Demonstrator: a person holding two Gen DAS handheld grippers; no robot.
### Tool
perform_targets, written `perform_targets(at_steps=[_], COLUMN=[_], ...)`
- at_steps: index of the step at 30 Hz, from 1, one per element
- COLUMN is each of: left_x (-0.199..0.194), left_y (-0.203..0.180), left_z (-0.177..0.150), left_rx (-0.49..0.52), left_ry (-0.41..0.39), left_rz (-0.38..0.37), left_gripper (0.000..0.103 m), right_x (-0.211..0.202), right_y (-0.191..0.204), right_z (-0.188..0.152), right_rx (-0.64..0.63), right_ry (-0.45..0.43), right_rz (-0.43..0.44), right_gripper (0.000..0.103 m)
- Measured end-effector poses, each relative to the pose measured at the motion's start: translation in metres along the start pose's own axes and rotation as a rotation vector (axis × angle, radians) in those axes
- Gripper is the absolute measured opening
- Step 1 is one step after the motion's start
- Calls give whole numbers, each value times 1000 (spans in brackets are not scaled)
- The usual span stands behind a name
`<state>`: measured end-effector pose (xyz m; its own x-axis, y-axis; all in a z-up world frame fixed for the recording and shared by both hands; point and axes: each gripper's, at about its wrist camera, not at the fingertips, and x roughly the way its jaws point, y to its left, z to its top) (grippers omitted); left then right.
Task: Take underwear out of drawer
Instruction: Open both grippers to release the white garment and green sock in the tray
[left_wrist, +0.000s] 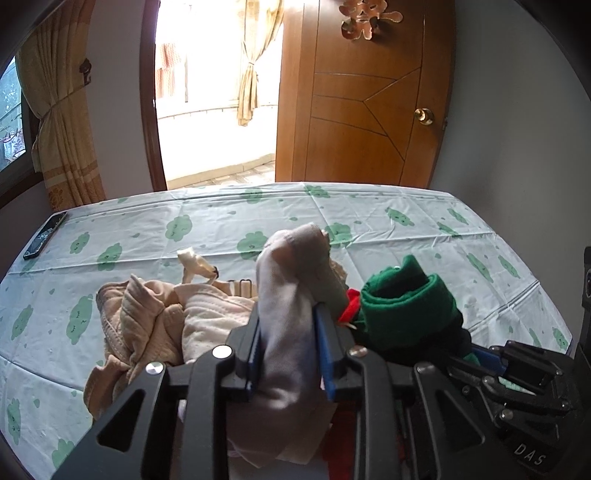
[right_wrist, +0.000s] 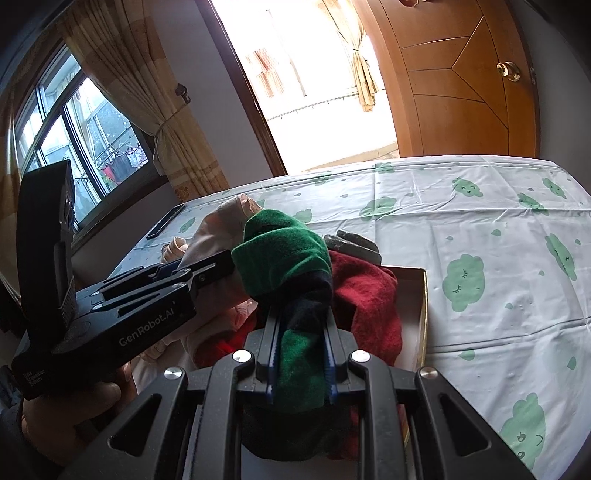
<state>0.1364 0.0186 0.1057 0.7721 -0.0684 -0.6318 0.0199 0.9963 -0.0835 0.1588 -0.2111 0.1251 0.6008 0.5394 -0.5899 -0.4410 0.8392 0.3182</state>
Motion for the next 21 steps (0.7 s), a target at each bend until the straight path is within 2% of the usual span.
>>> perform_targets(at_steps=[2, 3, 4, 5, 7, 21], left_x=[-1, -2, -3, -4, -6, -25], left_y=[1, 1, 1, 0, -2, 4], left_z=[0, 0, -1, -1, -2, -5], left_rx=[-12, -15, -17, -17, -11, -31], left_ry=[-2, -3, -5, -6, -9, -30], left_rz=[-10, -14, -13, -14, -18, -42], left_gripper=[41, 44, 48, 53, 56, 65], right_x=[0, 2, 3, 3, 2, -20], right_y=[0, -1, -1, -1, 2, 15], right_z=[-1, -2, -3, -4, -7, -17], right_rx=[0, 4, 8, 10, -5, -37], right_ry=[2, 6, 9, 10, 1, -42], right_rz=[-4, -10, -11, -6, -11, -23], right_gripper=[39, 53, 60, 61, 61, 66])
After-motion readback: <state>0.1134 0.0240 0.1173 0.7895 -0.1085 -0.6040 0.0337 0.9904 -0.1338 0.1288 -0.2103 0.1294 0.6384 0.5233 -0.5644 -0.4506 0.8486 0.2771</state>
